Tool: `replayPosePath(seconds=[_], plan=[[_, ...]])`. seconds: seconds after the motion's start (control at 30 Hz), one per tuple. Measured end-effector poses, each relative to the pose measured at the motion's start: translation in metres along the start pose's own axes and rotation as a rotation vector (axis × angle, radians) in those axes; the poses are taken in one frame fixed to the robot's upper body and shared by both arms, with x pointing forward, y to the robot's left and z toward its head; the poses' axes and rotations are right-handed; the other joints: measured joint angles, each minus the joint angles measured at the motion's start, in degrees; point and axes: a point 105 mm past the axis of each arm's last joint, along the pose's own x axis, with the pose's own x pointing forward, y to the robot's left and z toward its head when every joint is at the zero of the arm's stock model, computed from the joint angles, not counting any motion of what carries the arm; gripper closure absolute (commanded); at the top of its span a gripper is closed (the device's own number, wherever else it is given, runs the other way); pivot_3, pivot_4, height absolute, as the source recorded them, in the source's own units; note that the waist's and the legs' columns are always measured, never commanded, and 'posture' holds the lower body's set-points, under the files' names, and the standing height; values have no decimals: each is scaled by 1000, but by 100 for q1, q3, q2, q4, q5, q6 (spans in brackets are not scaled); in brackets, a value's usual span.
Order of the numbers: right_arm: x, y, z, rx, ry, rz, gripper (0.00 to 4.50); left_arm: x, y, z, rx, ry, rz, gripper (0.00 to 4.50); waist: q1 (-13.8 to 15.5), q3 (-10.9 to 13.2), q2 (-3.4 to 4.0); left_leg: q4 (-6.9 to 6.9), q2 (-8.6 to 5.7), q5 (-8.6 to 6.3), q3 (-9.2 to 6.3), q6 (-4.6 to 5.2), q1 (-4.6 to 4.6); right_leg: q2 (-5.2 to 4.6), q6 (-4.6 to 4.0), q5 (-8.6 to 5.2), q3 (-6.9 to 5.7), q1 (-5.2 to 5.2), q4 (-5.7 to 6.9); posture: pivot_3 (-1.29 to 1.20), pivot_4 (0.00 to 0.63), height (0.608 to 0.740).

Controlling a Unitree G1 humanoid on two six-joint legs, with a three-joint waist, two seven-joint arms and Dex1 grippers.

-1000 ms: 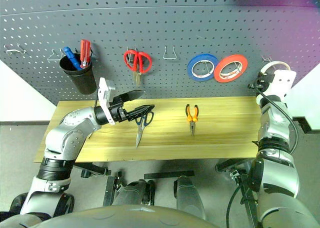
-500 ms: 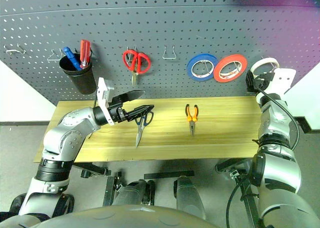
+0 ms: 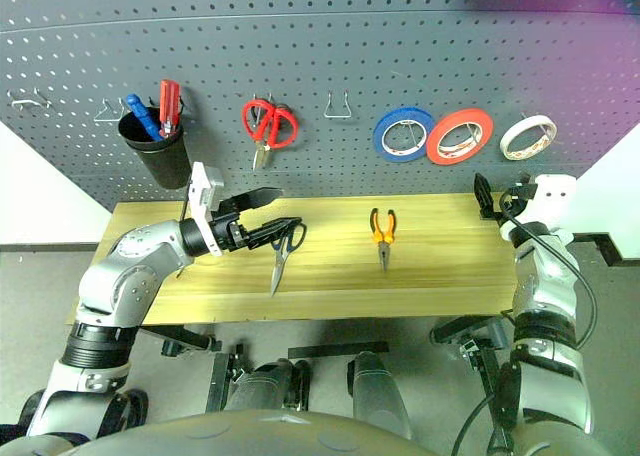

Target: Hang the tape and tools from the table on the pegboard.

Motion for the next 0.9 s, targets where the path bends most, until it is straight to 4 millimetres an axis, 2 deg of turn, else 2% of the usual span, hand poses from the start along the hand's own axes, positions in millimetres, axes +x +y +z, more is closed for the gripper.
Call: replayPosePath(seconds=[0.2,0.37,0.5,0.63,0.77,0.83,0.9], plan=[[-10,30,-20,61,102,61,30,-11,4,-8,-15,24,32,0,9,1,1,0,1,0,0,0,-1,-2,-1,0,1,-1,0,-20,170,740],[-9,58,-35,100,205,110,30,-20,10,-8,2,34,62,0,21,1,1,0,1,0,0,0,-1,-3,-4,1,1,-2,-2,-9,175,740],[-7,89,-45,138,275,154,30,-27,14,-9,3,42,87,0,19,1,0,-2,3,-1,-1,-1,-6,-3,-5,0,1,-9,-2,5,176,740],[7,121,-56,149,378,171,30,-29,15,-8,6,39,98,0,21,2,1,-2,2,-1,0,-1,-7,-4,-7,2,1,-10,-3,16,172,740],[22,140,-57,85,445,181,30,-29,15,-9,5,36,103,0,42,2,1,-6,3,-1,0,-1,-8,-4,-8,1,-2,-15,-3,33,173,740],[24,152,-63,76,493,184,30,-28,13,-9,6,34,102,0,57,2,1,-11,3,-1,0,-1,-13,-4,-8,1,-3,-21,-4,40,178,740],[25,156,-71,75,549,158,30,-28,13,-8,10,31,106,0,89,2,1,-11,2,-1,0,-1,-18,-4,-8,1,-3,-25,-6,47,182,740]])
